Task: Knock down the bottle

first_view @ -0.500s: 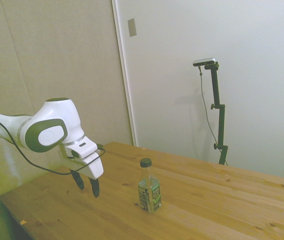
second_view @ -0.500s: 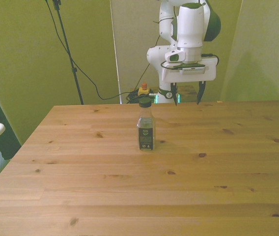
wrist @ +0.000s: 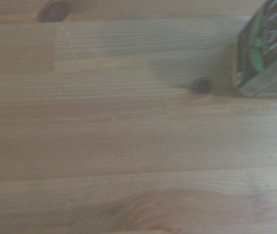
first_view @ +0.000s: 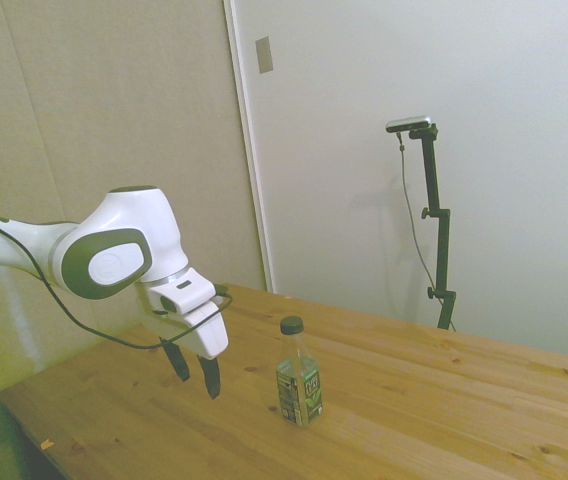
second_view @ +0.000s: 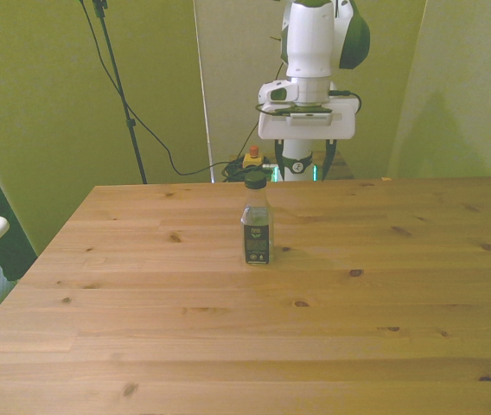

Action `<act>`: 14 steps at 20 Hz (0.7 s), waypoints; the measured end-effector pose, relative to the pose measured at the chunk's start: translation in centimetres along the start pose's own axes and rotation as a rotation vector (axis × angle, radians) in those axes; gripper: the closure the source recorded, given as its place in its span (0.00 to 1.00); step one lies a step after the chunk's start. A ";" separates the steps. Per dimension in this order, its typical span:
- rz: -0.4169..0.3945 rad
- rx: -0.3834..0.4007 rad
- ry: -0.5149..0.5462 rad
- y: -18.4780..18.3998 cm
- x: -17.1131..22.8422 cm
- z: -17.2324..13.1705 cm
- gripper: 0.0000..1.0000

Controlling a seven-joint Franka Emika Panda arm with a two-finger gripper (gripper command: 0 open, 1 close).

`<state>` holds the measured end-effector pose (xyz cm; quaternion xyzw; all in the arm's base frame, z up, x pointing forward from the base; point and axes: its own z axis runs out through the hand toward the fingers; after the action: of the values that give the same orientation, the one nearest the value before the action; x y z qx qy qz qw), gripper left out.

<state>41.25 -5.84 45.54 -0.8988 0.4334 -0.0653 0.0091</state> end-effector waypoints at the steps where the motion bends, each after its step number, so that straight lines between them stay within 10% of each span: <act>1: 0.009 0.000 0.006 0.5 0.8 -0.5 1.00; 14: 0.070 0.022 0.045 0.9 7.6 -3.3 1.00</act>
<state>44.83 -12.16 49.57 -0.8813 0.4638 -0.0901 0.0113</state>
